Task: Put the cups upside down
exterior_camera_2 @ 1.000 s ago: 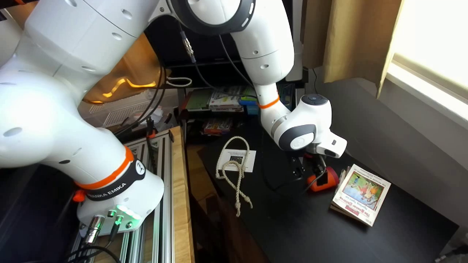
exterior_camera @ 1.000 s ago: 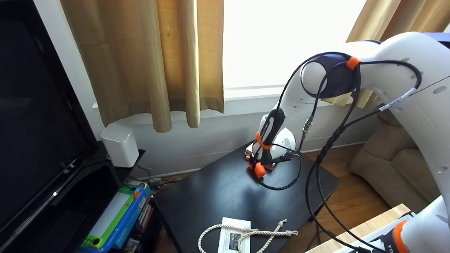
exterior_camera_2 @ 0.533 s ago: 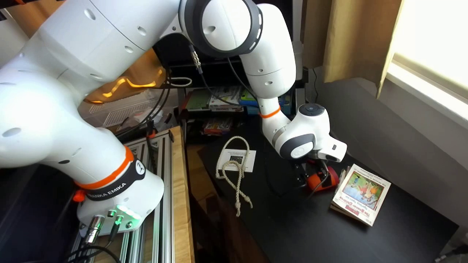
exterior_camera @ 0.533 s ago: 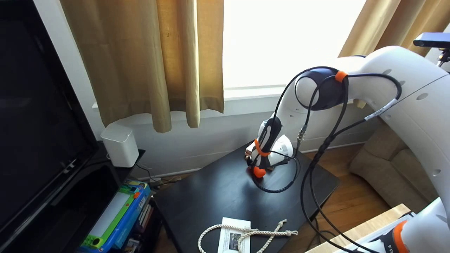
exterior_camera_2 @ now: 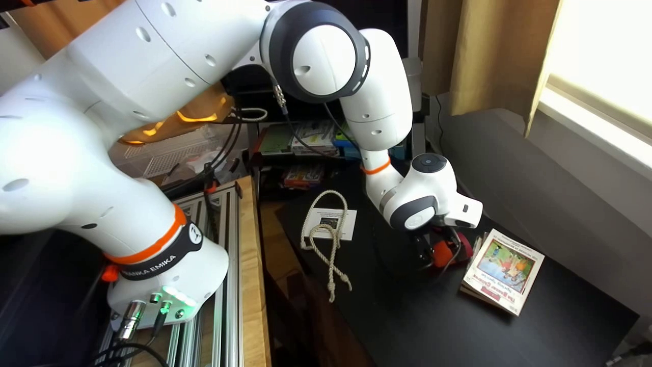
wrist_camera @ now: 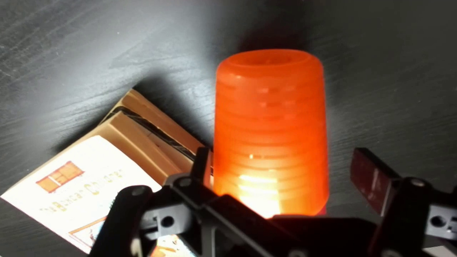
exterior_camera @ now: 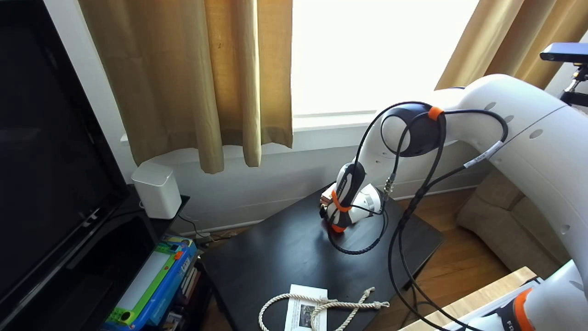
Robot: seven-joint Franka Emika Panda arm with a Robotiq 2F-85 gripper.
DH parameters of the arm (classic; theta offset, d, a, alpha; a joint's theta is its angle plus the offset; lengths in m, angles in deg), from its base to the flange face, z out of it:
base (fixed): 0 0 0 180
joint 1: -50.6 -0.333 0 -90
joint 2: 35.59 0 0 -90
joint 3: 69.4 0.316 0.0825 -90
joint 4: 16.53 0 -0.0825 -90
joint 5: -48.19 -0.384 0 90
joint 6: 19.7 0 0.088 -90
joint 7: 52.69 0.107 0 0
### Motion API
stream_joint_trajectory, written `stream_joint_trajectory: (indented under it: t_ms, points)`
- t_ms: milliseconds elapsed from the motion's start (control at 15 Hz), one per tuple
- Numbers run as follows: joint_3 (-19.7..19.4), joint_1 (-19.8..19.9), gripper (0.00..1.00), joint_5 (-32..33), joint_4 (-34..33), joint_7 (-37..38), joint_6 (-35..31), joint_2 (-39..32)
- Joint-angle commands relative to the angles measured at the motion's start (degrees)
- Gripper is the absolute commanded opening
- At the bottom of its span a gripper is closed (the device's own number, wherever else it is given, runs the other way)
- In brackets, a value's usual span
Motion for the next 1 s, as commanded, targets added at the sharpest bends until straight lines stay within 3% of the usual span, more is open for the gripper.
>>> stream_joint_trajectory:
  t_ms: [0,533,933]
  points:
    - [1.1,1.0,1.0,-0.4,-2.2,-2.9,-2.2,-2.5]
    - [1.7,2.2,1.0,-0.4,-3.8,-4.1,-0.4,-3.3]
    - [2.3,3.3,0.81,-0.1,-3.6,-5.1,2.2,-2.6]
